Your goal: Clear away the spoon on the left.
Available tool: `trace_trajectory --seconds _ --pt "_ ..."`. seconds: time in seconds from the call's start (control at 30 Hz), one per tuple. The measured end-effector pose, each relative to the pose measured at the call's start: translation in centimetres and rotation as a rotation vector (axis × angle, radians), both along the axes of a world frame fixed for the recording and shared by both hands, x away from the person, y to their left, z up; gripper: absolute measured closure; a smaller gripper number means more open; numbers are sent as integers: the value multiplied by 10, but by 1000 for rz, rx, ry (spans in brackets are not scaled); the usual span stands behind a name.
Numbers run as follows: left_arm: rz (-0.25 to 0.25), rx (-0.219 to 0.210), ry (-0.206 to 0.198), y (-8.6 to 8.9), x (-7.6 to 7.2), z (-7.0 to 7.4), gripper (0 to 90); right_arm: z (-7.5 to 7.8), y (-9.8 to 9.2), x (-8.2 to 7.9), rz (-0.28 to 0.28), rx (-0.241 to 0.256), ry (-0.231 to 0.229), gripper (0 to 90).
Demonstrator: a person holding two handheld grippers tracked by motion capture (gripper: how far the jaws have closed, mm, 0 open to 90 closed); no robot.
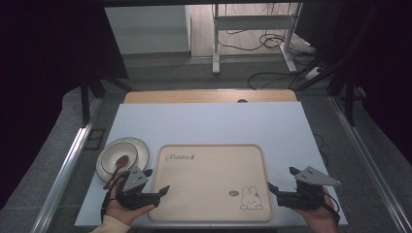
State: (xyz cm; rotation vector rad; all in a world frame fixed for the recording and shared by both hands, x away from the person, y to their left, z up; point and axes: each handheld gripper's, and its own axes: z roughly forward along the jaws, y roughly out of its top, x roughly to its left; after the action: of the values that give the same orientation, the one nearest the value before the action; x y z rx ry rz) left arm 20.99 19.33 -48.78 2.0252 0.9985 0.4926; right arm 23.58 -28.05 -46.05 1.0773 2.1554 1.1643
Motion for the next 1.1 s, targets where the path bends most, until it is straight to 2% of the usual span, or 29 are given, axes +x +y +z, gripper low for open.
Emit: trace_trajectory --seconds 0.2,0.37,0.53,0.7,0.83,1.1 --pt "1 -1 -2 0 0 1 205 -3 -1 5 4 11 13 112" --pt "-10 0 -6 -3 2 1 203 -6 0 2 11 7 47 117" --pt "-36 -2 -8 -4 0 1 215 -2 2 -5 6 -9 31 121" --pt "-53 -3 -38 -5 -3 5 225 0 -2 -9 -14 -3 23 126" --pt "-64 12 -30 -6 -2 5 225 -1 -4 -7 -17 -2 26 128" --pt "-76 15 -31 -7 1 5 228 -2 -6 -7 -15 -4 30 131"
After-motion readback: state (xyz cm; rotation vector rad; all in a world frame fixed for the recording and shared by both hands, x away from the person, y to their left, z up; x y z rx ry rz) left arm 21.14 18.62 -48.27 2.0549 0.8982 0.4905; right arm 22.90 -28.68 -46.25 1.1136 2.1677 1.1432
